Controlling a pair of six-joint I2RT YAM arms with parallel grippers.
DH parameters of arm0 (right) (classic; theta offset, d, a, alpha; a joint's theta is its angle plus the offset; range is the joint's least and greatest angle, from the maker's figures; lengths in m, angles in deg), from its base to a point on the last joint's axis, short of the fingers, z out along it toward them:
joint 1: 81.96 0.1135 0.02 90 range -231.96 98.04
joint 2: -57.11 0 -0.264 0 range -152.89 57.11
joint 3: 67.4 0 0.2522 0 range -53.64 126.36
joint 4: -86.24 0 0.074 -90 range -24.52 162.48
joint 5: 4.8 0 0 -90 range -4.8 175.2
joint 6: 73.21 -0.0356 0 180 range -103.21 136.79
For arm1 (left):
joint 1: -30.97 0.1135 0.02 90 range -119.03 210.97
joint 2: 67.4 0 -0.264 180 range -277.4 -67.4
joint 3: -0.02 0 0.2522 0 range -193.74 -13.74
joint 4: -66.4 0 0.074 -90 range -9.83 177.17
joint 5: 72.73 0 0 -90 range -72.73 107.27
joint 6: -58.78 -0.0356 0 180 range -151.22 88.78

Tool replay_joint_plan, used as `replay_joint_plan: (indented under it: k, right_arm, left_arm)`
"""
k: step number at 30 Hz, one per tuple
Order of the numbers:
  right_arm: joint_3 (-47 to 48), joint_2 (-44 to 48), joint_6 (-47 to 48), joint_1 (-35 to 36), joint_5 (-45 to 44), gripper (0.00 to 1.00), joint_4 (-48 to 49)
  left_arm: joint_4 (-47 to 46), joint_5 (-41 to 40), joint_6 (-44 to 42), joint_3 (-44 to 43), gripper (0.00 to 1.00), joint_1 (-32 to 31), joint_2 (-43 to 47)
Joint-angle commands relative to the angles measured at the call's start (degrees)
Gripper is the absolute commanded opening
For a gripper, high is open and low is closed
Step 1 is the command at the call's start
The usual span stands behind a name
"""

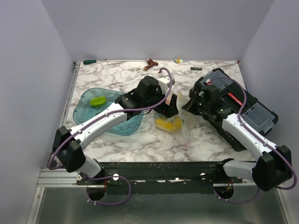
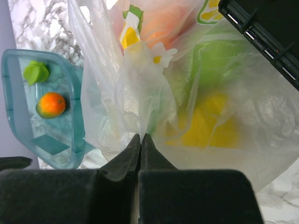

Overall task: Take the fake fruits out of the plastic bag
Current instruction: Untie the plastic bag at the center of the board.

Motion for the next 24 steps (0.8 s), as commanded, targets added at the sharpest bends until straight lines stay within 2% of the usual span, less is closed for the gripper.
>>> replay_joint_plan:
  k: [1, 6, 13, 17, 24]
  right_arm:
    - [-0.70, 0.78, 0.91, -2.52, 8.46, 0.01, 2.61]
    - [0.02, 0.07, -0.18, -4.15, 14.70, 0.01, 3.26]
    - [0.02, 0.19, -0.81, -4.21, 18.01, 0.01, 3.16]
    - [-1.05, 1.00, -1.30, -4.17, 18.24, 0.01, 3.24]
    - [-2.31, 2.94, -1.45, -4.24, 18.97, 0.00, 3.21]
  left_arm:
    - [5.33, -3.29, -2.95, -3.83, 0.90, -2.40, -2.77]
    - [8.35, -11.08, -5.92, -5.73, 0.89, -5.30, -5.58]
    - [11.46, -19.60, -7.07, -8.49, 0.78, -5.99, -10.52]
    - [12.35, -21.65, -7.25, -9.33, 0.66, -6.42, -12.50]
    - [12.49, -22.78, -7.81, -9.80, 0.57, -6.76, -13.57]
